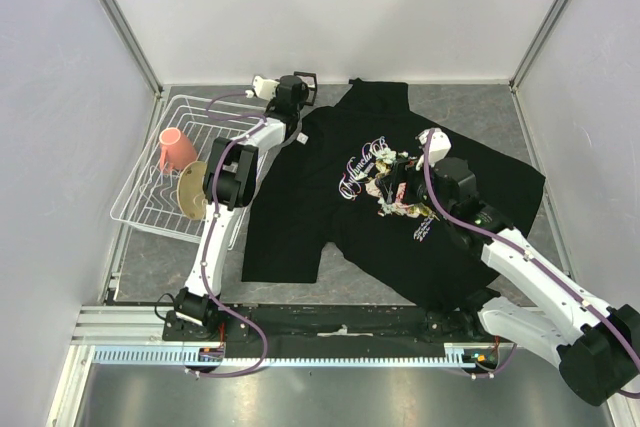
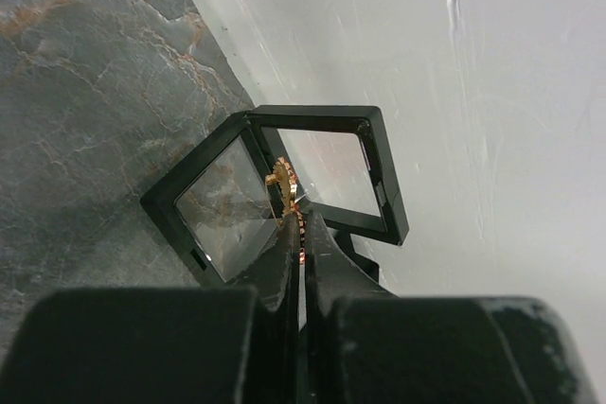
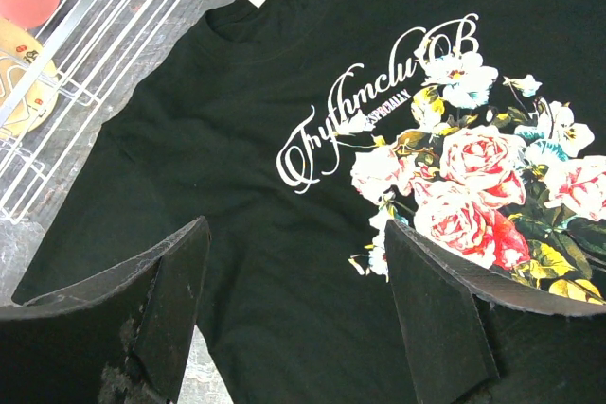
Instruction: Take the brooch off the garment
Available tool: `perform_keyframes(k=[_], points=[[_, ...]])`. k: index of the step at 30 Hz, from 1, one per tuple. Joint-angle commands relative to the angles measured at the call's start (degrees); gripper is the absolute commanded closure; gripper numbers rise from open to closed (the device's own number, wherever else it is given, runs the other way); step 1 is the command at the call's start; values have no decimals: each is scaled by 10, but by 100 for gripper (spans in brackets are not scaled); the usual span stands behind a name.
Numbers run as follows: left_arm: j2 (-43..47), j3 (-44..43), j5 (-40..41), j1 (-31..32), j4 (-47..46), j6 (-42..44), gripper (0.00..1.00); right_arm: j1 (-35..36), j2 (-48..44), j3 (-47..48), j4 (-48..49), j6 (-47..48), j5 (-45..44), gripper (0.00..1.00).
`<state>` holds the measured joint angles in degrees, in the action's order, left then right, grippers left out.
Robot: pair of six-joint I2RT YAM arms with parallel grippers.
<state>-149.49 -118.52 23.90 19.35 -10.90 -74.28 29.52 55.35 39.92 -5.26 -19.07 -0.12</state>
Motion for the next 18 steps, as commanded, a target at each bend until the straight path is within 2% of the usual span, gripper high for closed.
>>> perform_keyframes(k=[1,13,16,18], points=[[-19,-36,32,-4,-8,-41,98,4,-8,17,12,5,-8,18],[-32,-51,19,-10,2,-54,98,5,-3,17,13,5,-6,18],[-33,-51,16,-11,-1,-55,96,5,-2,18,14,4,-5,18],[-33,-51,8,-12,-1,-55,91,5,-1,17,15,3,-4,18]])
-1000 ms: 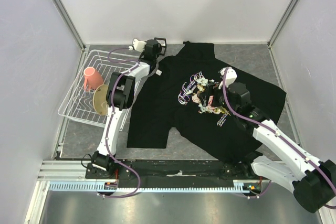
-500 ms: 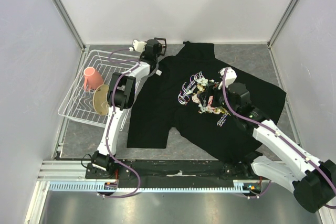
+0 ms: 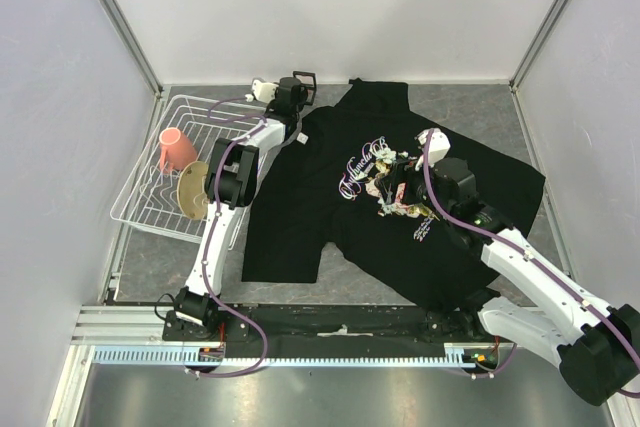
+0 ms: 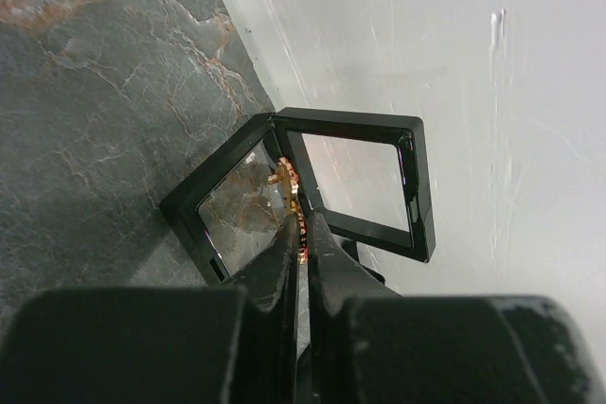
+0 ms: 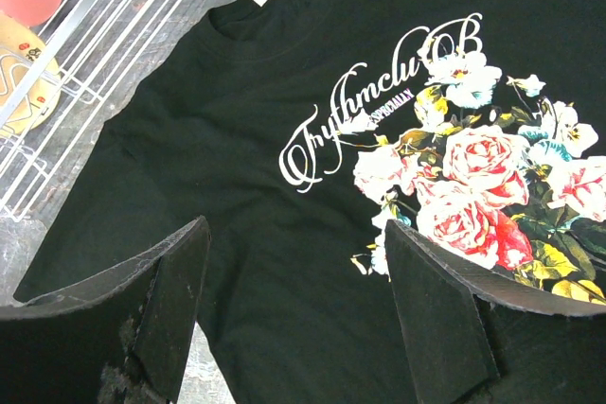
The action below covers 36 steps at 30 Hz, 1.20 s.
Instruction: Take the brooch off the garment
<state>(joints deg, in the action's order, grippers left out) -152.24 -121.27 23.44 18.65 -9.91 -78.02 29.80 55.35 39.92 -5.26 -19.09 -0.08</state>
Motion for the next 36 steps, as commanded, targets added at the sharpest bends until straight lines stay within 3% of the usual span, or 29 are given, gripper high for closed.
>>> perform_keyframes(k=[1,7,14,16,24,31,36], points=[[-4,-22,10,-5,-12,-17,85,2,-1,17,15,2,-3,18],[18,1,-4,-6,-23,-2,60,3,-2,13,19,-2,-1,18],[70,69,-19,-7,-40,8,44,3,-8,12,24,-8,-1,18],[80,79,-23,-8,-42,16,32,2,-10,9,26,-11,13,18],[128,101,-44,-10,-33,54,12,3,-24,4,31,-24,29,18],[178,101,-80,-11,3,79,8,3,-27,6,22,-31,29,16],[232,73,-180,8,24,138,8,-2,-14,26,-42,-38,-40,15]])
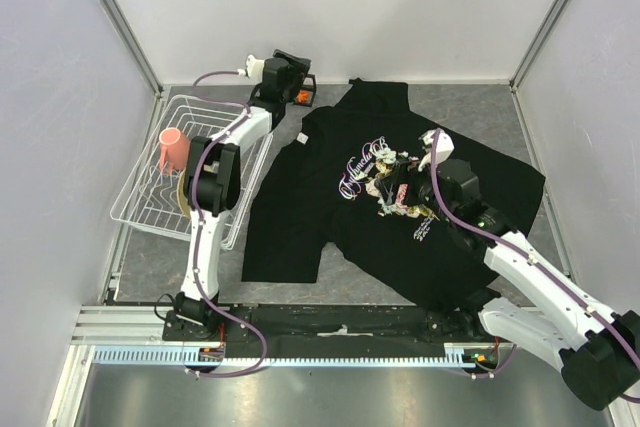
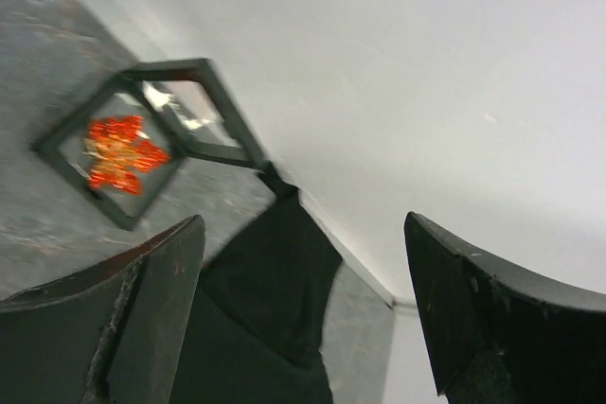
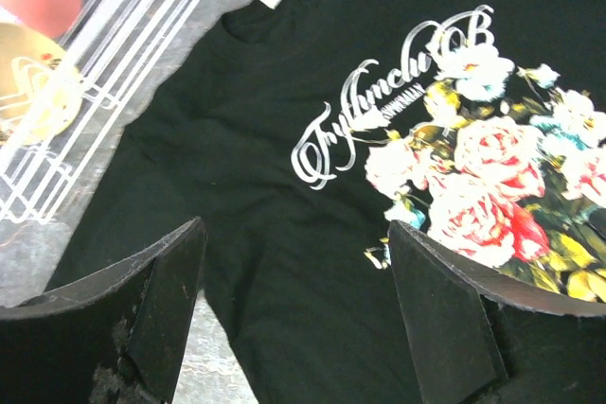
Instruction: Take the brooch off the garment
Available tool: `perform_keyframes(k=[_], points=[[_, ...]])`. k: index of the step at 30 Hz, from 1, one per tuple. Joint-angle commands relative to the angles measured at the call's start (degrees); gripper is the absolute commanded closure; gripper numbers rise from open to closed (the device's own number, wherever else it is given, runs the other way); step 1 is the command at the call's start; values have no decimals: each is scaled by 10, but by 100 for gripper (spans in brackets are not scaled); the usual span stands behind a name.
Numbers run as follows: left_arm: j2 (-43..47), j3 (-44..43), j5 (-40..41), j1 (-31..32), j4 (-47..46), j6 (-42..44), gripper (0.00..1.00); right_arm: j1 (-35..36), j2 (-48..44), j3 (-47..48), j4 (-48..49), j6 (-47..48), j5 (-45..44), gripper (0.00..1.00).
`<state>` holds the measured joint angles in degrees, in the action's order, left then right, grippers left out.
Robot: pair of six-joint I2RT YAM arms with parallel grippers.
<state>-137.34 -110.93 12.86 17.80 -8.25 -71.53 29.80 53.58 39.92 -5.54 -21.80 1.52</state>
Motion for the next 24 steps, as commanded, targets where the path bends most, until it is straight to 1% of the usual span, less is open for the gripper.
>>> perform_keyframes(k=[1,2,4,5,6,7,8,9,10,11,12,13,14,15,17,18,20,21,22,23,24], points=[[107,-40,-91,23,18,84,8,-3,7,29,-49,-10,-71,14],[121,-42,-140,28,21,93,8,-4,8,31,-67,-2,-94,14],[154,-30,-197,45,22,112,8,-4,14,34,-82,2,-131,13],[197,-18,-246,53,22,122,8,-4,18,38,-104,4,-162,12],[221,-4,-271,70,21,156,8,-4,27,47,-118,10,-173,11],[245,32,-310,81,25,182,7,-4,31,52,-141,10,-185,11],[313,56,-316,96,33,257,7,-4,35,57,-150,11,-192,11],[347,82,-310,135,47,307,6,-4,41,64,-156,10,-195,11],[390,139,-271,161,73,361,5,-4,42,67,-166,10,-195,11],[461,171,-243,214,79,463,5,-4,42,73,-170,10,-194,10],[503,243,-214,239,79,504,4,-4,40,74,-172,9,-192,10],[537,280,-180,260,95,533,3,-4,38,77,-176,9,-188,9],[606,317,-178,282,97,564,3,-4,35,82,-176,8,-187,9],[640,387,-180,287,101,564,3,-4,30,84,-177,8,-191,9],[709,452,-194,287,124,547,3,-4,23,91,-177,8,-190,7],[774,508,-196,287,131,545,3,-4,14,94,-177,8,-191,7],[849,560,-195,287,143,534,2,-4,3,102,-182,11,-192,7],[924,605,-193,287,142,529,2,-4,-14,102,-181,13,-189,7],[960,626,-182,287,142,525,1,-4,-22,102,-175,13,-193,7],[992,642,-179,287,141,519,1,-4,-35,102,-169,11,-191,2],[1056,665,-172,287,139,518,1,-4,-66,101,-164,10,-190,2]])
